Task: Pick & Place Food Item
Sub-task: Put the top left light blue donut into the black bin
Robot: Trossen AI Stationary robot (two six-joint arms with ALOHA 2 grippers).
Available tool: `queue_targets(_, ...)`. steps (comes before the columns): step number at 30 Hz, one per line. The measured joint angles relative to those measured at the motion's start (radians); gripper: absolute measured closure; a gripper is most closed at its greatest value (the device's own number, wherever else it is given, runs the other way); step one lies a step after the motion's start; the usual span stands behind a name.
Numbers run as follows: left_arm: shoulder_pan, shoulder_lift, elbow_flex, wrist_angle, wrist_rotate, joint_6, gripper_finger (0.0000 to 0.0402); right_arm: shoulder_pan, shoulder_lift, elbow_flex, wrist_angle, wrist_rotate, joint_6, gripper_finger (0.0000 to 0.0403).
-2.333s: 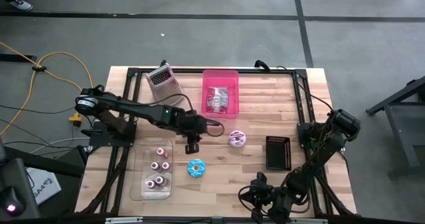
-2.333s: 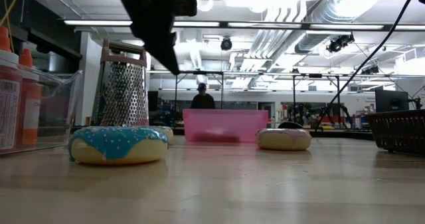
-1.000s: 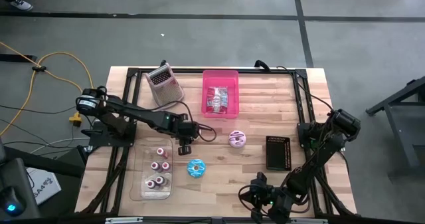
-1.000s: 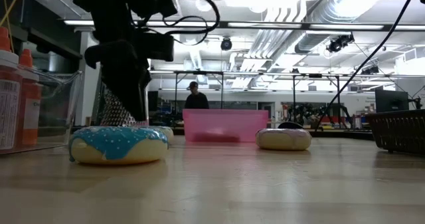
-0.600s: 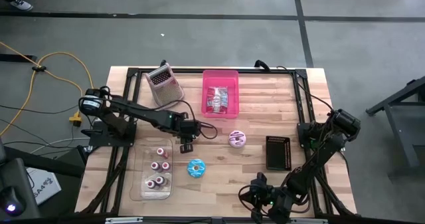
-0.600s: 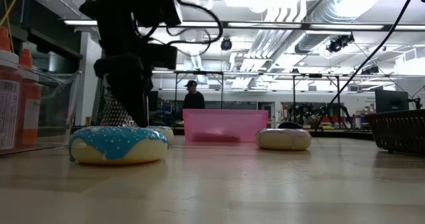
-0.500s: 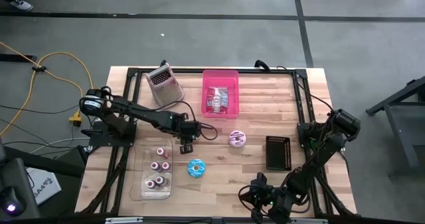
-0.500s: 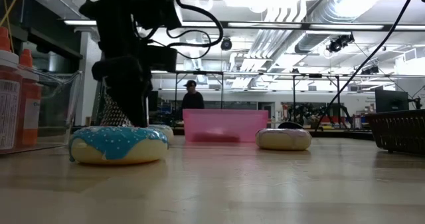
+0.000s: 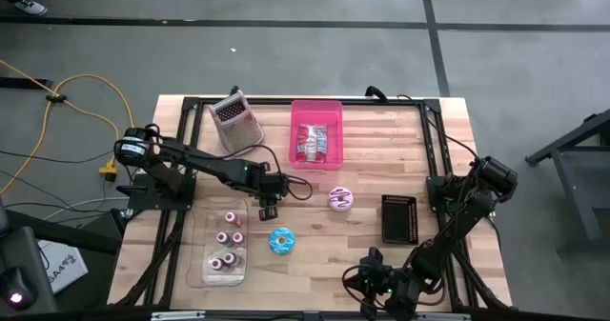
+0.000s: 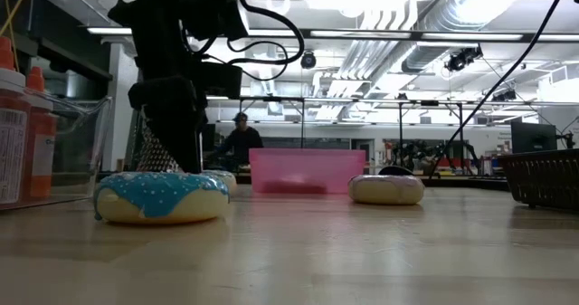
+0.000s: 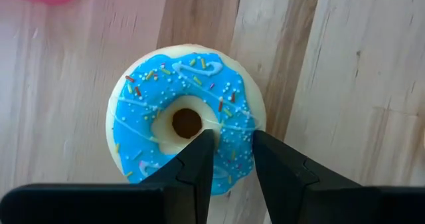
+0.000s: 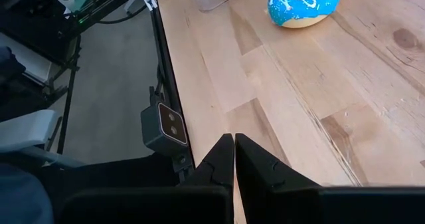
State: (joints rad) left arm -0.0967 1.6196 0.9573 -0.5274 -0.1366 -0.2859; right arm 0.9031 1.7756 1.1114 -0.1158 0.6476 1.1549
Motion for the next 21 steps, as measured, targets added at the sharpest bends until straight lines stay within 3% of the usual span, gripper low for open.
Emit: queue_targets(21,0.021,0.000,0.000,-0.003,0.046,-0.009,0.0300,0.000,0.000,0.000,0.000,-0.003,0.002,0.0401)
